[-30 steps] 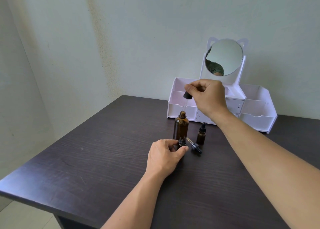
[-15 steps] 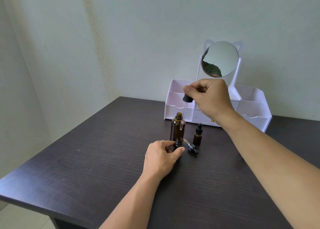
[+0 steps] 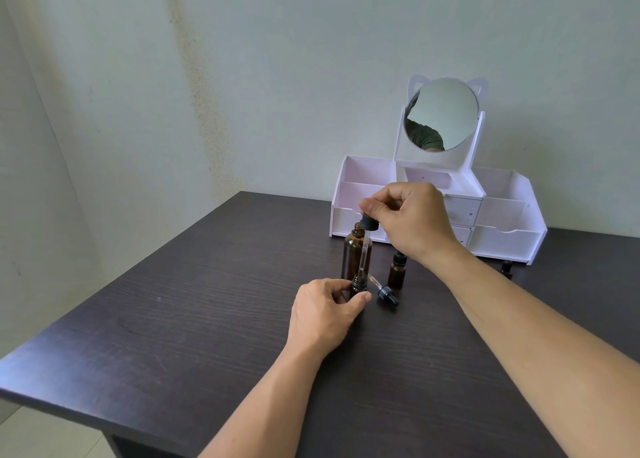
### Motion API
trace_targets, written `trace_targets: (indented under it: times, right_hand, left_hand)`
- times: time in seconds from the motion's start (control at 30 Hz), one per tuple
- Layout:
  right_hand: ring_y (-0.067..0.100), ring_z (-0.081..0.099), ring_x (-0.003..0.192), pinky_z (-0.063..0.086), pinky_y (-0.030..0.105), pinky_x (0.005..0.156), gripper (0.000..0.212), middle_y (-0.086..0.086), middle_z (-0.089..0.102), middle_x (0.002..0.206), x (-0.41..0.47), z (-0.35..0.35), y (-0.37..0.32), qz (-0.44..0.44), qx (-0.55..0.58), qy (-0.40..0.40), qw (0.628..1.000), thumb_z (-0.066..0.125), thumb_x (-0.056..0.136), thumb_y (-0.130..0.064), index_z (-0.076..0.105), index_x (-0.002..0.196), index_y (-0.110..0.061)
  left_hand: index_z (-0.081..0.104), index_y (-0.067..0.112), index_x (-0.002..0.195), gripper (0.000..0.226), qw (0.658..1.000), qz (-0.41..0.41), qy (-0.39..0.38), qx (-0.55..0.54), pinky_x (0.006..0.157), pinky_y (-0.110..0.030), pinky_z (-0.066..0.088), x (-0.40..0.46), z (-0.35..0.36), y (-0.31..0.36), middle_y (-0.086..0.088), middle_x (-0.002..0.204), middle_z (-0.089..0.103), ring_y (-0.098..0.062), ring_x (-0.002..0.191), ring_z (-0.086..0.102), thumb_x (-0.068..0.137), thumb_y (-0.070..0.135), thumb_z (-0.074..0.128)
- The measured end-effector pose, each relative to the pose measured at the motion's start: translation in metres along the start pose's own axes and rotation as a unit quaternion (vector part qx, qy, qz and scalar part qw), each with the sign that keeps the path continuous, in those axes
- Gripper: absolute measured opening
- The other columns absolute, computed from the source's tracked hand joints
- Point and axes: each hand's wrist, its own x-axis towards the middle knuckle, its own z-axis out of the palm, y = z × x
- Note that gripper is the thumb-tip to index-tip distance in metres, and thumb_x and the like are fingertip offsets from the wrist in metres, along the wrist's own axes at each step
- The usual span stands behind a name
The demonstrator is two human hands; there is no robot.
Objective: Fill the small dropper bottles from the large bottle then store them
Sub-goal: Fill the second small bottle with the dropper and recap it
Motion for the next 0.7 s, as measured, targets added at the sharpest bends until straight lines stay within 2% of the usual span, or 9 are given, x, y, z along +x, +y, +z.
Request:
trace_targets:
  times: [0.1,0.2,0.3,0.37,0.43,0.57,0.7]
  right_hand:
    - [-0.004,0.052,0.047,0.036,0.006,0.049,0.014,-0.012,0.061,0.058,-0.001,0.000,0.000,-0.007,-0.007,0.003,1.000,0.074,0.082,-0.023,0.074,0.075,-0.010]
    - [-0.006,0.052,0.047,0.036,0.005,0.049,0.014,-0.013,0.061,0.059,-0.001,0.001,0.001,-0.006,-0.007,0.003,1.000,0.075,0.081,-0.024,0.075,0.075,-0.011]
    - [-0.002,0.058,0.054,0.044,0.013,0.056,0.014,-0.008,0.066,0.064,-0.003,0.000,-0.001,-0.011,-0.006,0.003,1.000,0.074,0.081,-0.023,0.075,0.077,-0.011]
    - [0.009,0.064,0.064,0.052,0.023,0.064,0.014,0.000,0.070,0.071,-0.003,0.000,-0.002,-0.008,0.001,-0.001,1.000,0.074,0.082,-0.022,0.075,0.080,-0.009]
    - [0.016,0.066,0.068,0.053,0.028,0.067,0.014,0.003,0.071,0.074,-0.003,-0.001,-0.002,-0.001,0.010,-0.008,1.000,0.074,0.082,-0.022,0.075,0.081,-0.009]
    - [0.013,0.068,0.069,0.054,0.026,0.068,0.011,0.001,0.073,0.075,-0.002,-0.004,-0.002,0.009,0.019,-0.013,1.000,0.074,0.082,-0.023,0.074,0.079,-0.012]
    - [0.006,0.070,0.065,0.054,0.020,0.068,0.010,-0.003,0.073,0.071,0.004,-0.012,-0.008,0.010,0.055,-0.006,0.998,0.072,0.084,-0.020,0.073,0.075,-0.015]
  left_hand:
    - [0.075,0.032,0.099,0.026,1.000,0.003,0.000,0.004,0.063,-0.028,0.051,0.001,0.000,-0.001,0.006,0.067,0.062,-0.005,0.059,0.054,0.081,0.049,0.071]
    - [0.074,0.032,0.102,0.027,1.000,0.006,-0.002,0.005,0.061,-0.024,0.049,0.001,0.000,-0.002,0.007,0.066,0.061,-0.005,0.059,0.053,0.081,0.049,0.071]
    - [0.073,0.032,0.104,0.029,1.000,0.004,-0.007,0.004,0.065,-0.029,0.055,0.001,0.000,-0.003,0.005,0.069,0.064,-0.008,0.062,0.058,0.081,0.049,0.070]
    - [0.073,0.031,0.106,0.031,1.000,0.002,-0.010,0.006,0.067,-0.031,0.057,0.002,0.000,-0.003,0.004,0.071,0.065,-0.011,0.066,0.061,0.081,0.049,0.070]
    - [0.073,0.031,0.106,0.030,1.000,0.003,-0.010,0.007,0.067,-0.030,0.057,0.002,0.000,-0.002,0.005,0.071,0.065,-0.009,0.065,0.061,0.082,0.049,0.070]
    - [0.075,0.032,0.100,0.026,1.000,0.003,0.000,0.002,0.068,-0.033,0.056,0.002,0.001,-0.003,0.004,0.069,0.064,-0.007,0.062,0.058,0.080,0.049,0.071]
    - [0.075,0.032,0.096,0.025,1.000,0.003,0.007,0.003,0.063,-0.026,0.052,0.002,0.001,-0.003,0.007,0.066,0.063,-0.005,0.060,0.057,0.080,0.050,0.071]
